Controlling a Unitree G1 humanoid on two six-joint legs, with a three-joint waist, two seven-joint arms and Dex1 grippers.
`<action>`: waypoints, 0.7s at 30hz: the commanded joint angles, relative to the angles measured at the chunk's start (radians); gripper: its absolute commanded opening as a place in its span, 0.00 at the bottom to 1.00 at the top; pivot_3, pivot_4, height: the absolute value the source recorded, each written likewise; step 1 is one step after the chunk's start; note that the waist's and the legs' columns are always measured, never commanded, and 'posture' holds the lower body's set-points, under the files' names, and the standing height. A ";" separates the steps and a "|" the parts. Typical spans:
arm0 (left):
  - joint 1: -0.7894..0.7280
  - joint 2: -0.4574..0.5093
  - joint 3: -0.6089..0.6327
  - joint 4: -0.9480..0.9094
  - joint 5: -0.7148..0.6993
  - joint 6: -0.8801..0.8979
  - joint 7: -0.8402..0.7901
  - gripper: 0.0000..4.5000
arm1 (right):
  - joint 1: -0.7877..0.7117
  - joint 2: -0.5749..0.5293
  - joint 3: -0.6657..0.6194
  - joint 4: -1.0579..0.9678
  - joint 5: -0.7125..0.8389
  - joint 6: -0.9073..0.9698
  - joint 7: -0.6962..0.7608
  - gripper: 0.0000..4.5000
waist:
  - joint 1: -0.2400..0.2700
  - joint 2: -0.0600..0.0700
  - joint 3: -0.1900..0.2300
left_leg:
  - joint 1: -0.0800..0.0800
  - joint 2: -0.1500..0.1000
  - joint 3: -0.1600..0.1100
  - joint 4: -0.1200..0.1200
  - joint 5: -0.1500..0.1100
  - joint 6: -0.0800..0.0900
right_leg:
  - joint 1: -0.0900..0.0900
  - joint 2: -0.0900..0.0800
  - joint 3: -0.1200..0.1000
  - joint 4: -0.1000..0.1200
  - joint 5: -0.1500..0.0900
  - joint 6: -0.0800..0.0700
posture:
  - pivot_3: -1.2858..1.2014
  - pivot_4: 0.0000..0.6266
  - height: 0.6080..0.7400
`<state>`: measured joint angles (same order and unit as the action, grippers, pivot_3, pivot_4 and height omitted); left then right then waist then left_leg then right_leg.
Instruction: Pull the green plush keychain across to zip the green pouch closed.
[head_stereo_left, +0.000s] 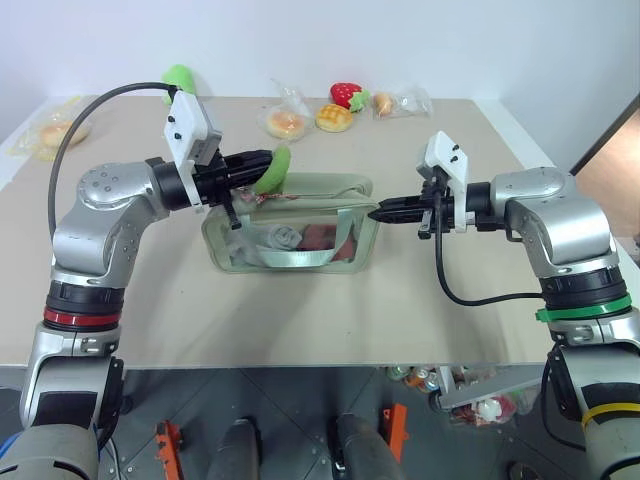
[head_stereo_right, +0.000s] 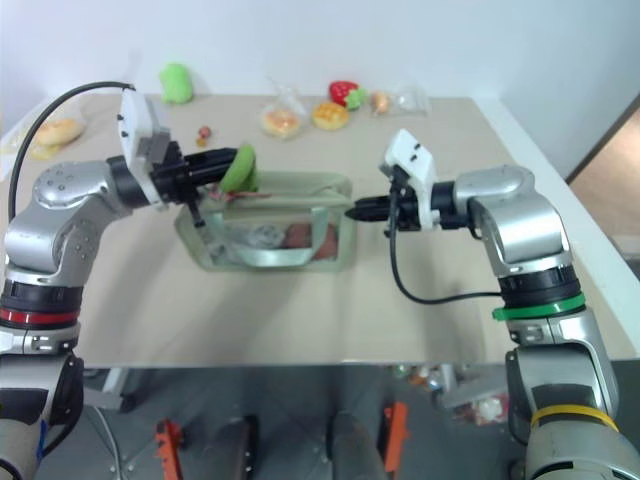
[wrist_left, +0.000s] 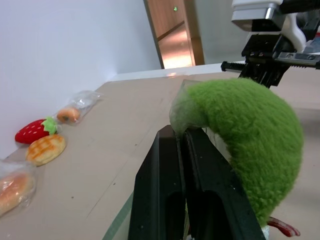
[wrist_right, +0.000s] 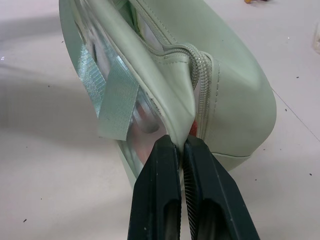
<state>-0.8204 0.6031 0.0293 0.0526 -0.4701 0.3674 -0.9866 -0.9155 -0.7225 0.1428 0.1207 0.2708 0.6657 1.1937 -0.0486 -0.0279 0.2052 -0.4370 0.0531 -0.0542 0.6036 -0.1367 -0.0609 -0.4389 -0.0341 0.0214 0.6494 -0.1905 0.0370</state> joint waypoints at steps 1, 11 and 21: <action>-0.022 0.006 0.074 0.009 -0.042 0.000 0.003 0.27 | 0.003 -0.012 -0.012 -0.035 0.008 0.003 -0.003 0.00 | 0.000 0.000 0.000 | 0.000 0.000 0.000 0.000 0.000 0.000 | 0.000 0.000 0.000 0.000 0.000 0.000 | 0.52 0.24 1.00; -0.027 0.065 0.133 -0.005 -0.073 0.051 0.005 1.00 | -0.008 -0.001 -0.003 -0.022 0.008 -0.002 0.001 0.00 | -0.001 0.000 0.000 | 0.000 0.000 0.000 0.000 0.000 0.000 | 0.000 0.000 0.000 0.000 0.000 0.000 | 0.52 0.24 1.00; 0.118 0.202 0.301 -0.128 -0.285 0.275 -0.039 1.00 | -0.019 0.020 0.008 0.001 0.004 -0.017 0.005 0.00 | -0.006 0.000 0.000 | 0.000 0.001 0.000 -0.001 0.000 0.000 | -0.001 0.001 0.000 0.000 0.000 0.000 | 0.52 0.24 1.00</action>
<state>-0.7098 0.7798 0.2776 -0.0302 -0.7067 0.6182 -1.0103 -0.9191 -0.7088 0.1464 0.1260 0.2700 0.6548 1.1938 -0.0550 -0.0278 0.2052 -0.4365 0.0544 -0.0542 0.6025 -0.1367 -0.0608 -0.4396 -0.0330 0.0216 0.6495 -0.1908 0.0365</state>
